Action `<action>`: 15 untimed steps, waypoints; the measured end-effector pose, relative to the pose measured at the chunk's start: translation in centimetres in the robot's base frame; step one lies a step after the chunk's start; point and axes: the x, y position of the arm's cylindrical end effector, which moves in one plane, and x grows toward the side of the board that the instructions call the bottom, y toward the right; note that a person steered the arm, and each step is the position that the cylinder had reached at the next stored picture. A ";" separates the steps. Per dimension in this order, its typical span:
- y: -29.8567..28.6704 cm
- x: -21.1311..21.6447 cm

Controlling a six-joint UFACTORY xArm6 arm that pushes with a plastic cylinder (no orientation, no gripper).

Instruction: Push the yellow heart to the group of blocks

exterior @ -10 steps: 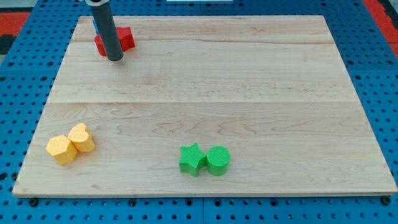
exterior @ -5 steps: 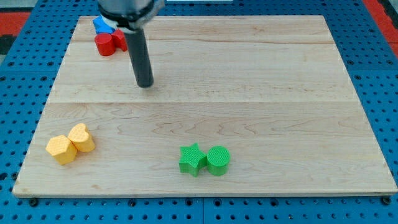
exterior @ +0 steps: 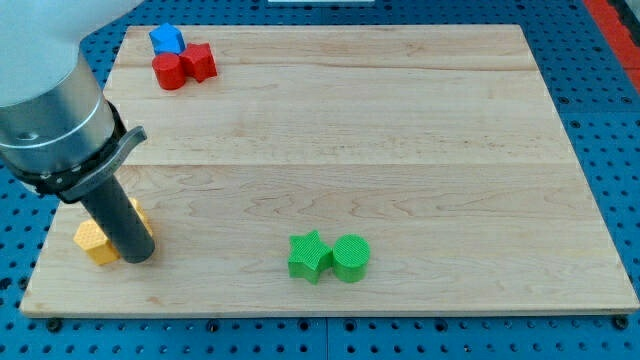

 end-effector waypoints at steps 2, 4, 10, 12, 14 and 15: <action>-0.8 -6.3; -2.5 -4.5; -2.0 -23.2; -4.3 -20.2; -6.1 -22.4; -6.1 -23.2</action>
